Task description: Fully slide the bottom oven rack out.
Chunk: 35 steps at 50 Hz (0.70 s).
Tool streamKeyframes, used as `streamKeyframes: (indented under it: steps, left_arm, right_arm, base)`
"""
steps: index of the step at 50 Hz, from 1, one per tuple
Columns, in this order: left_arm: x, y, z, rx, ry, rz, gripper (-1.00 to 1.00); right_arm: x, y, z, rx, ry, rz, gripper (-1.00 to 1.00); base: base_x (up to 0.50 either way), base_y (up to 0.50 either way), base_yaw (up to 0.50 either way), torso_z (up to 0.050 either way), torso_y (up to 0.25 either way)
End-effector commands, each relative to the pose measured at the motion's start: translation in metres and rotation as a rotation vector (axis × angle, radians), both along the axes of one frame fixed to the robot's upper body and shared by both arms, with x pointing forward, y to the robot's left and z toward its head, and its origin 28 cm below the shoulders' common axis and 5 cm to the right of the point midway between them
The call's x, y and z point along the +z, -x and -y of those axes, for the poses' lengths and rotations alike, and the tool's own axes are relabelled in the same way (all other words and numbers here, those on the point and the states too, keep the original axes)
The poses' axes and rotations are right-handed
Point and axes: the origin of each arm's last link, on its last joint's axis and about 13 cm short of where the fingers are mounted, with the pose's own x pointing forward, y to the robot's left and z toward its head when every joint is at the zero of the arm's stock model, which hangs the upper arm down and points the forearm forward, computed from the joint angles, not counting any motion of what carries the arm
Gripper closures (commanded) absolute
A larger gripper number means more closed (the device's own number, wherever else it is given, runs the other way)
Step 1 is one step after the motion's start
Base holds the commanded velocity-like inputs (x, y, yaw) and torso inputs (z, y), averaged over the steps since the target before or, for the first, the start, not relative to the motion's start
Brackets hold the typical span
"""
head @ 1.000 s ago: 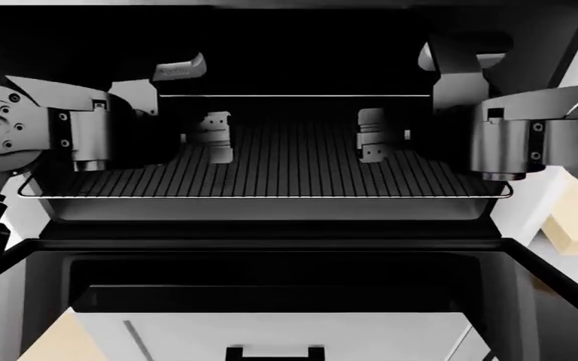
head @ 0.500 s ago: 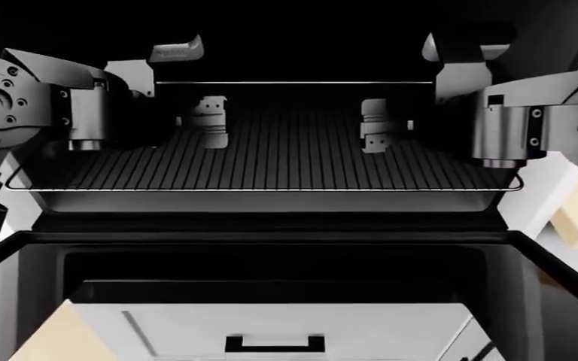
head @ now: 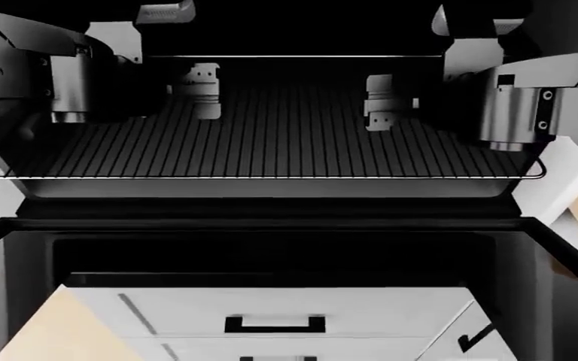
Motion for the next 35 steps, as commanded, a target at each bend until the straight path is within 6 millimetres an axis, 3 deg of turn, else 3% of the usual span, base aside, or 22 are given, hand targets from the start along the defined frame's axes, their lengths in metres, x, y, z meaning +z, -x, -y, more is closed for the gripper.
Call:
streamKeyframes:
  steps: [1,16,35]
  left_arm:
    - [-0.025,-0.003,0.003,-0.004,-0.016,-0.105,-1.00]
    - [-0.032,0.002,0.003,-0.001,-0.046,-0.130,-1.00]
    - [-0.056,0.011,0.000,0.095,-0.024,-0.177,-1.00]
  right_arm:
    - [-0.017,0.000,-0.001,0.007,0.011,-0.073,-1.00]
    - [-0.025,0.005,0.005,-0.007,0.050,-0.127,-1.00]
    - [-0.041,0.008,0.008,-0.012,0.053,-0.162,-1.00]
  base:
    - [0.02,0.00,-0.01,0.000,-0.123]
    - [0.00,0.00,0.00,0.000,-0.123]
    - [0.00,0.00,0.00,-0.003,-0.015]
